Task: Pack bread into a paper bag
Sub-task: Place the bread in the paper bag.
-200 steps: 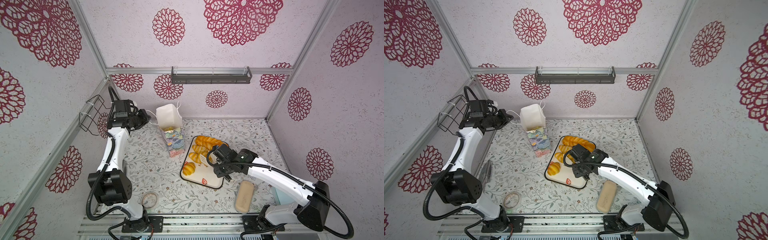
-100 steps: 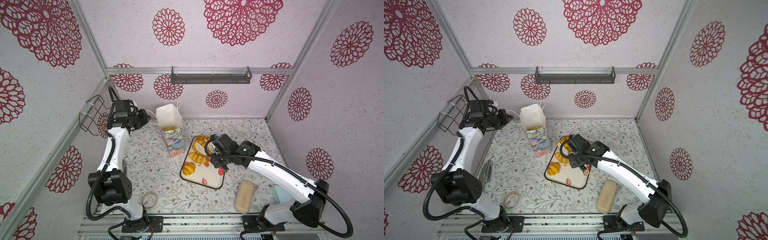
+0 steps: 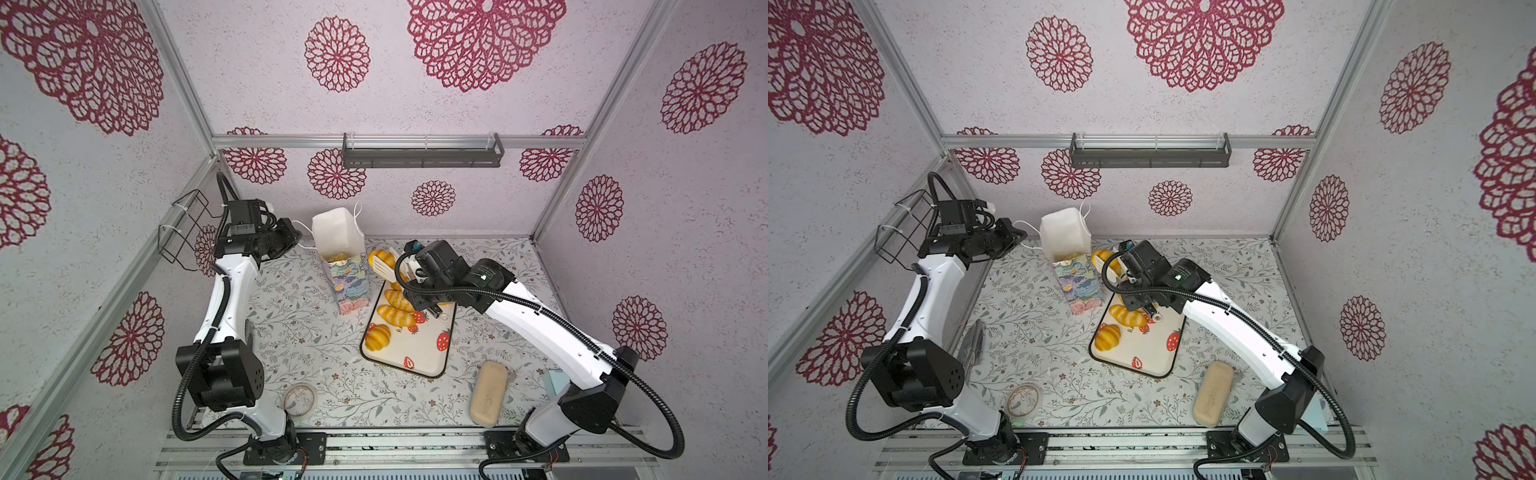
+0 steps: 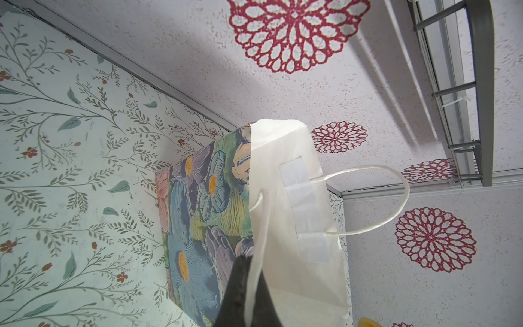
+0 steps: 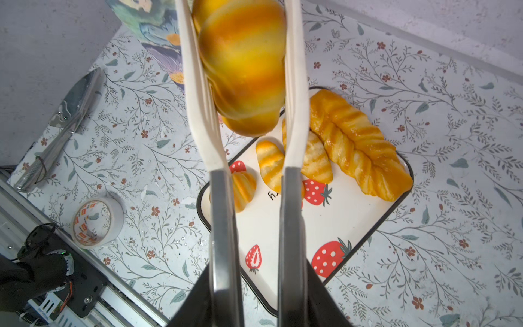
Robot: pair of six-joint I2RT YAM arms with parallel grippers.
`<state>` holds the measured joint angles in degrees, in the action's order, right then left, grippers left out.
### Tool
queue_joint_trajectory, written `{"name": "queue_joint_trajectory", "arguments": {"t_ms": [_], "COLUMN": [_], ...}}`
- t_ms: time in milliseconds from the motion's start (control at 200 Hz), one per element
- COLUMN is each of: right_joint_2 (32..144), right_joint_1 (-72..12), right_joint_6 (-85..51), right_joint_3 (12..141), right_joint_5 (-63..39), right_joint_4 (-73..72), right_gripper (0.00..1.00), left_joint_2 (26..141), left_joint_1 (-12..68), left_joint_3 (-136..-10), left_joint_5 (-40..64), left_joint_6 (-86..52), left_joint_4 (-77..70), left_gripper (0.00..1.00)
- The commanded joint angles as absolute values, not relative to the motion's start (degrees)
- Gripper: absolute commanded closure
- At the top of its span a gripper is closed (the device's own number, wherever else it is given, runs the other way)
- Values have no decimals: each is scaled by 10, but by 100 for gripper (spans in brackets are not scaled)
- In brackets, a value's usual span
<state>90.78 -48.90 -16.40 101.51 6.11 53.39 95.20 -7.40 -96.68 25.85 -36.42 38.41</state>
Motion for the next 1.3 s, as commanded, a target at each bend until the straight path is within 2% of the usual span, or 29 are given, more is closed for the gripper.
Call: {"name": "queue_joint_trajectory", "arguments": {"t_ms": [0, 836, 1291], "right_joint_2": [911, 1127, 1192], "right_joint_1": [-487, -487, -466], "right_joint_6": [-144, -99, -109], "right_joint_3": [1064, 1412, 1425], "right_joint_5": [59, -3, -36], "right_joint_4": [507, 531, 476], "right_gripper": [60, 60, 60], "left_joint_2": [958, 962, 962], "left_joint_1": [-76, -75, -76], "left_joint_3": [-963, -963, -960], "left_joint_5": [253, 252, 257], "left_joint_6": [-359, -358, -362], "left_joint_4": [377, 377, 373], "left_gripper": [100, 100, 100]}}
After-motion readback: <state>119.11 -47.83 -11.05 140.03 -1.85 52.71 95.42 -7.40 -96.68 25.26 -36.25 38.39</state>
